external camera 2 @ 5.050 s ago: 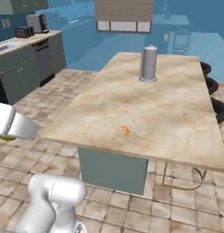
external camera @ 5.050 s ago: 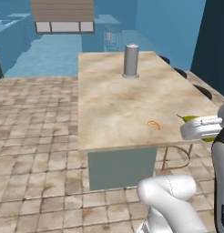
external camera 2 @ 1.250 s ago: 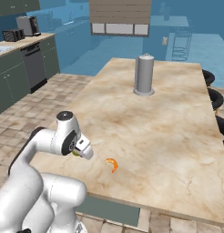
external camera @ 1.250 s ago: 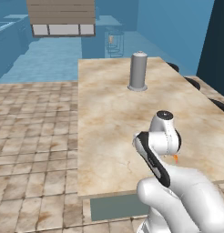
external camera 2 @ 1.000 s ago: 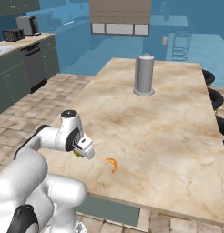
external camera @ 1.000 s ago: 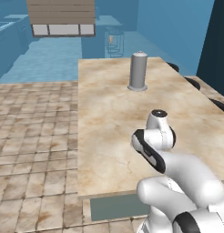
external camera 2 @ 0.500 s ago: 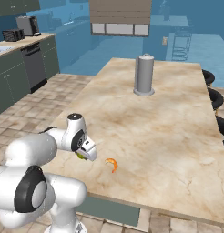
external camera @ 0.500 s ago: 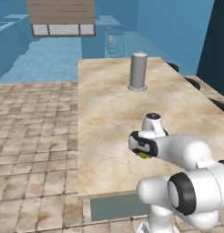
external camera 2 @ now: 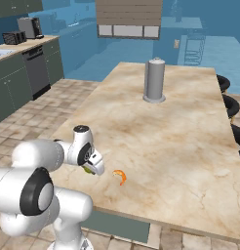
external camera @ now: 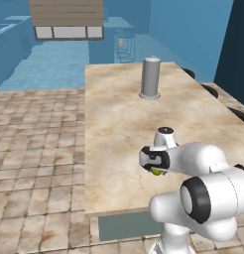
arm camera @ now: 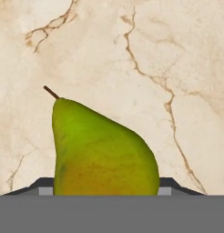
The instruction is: Open the fridge, remove the pear, onion, and shrimp, and place them on any counter.
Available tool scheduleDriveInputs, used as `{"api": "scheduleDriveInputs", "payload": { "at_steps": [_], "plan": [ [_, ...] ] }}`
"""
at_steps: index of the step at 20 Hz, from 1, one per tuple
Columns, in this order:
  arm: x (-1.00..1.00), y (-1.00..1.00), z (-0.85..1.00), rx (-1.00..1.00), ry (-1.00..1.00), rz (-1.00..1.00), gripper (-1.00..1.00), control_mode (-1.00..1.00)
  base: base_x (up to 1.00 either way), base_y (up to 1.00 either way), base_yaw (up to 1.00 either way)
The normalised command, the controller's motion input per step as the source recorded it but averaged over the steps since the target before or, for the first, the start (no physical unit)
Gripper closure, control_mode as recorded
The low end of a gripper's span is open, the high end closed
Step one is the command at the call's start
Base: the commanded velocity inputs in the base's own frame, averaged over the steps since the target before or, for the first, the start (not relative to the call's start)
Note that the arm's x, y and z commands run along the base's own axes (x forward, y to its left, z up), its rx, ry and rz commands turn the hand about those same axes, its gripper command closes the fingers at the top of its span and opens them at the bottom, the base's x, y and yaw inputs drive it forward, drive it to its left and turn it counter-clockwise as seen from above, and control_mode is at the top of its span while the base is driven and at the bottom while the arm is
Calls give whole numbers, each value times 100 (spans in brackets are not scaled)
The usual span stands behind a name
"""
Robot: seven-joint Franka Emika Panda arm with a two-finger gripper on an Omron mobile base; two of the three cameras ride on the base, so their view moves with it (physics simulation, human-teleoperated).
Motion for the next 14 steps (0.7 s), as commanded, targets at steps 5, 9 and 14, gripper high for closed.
{"api": "scheduleDriveInputs", "payload": {
  "at_steps": [5, 9, 14],
  "plan": [
    [1, 0, 5, 0, -1, 1, -100, -100, 0, 0, 0],
    [-25, 0, 69, 3, -15, 3, -100, -100, 0, 0, 0],
    [-35, 0, 100, 5, -21, 14, -100, -100, 0, 0, 0]
  ]
}}
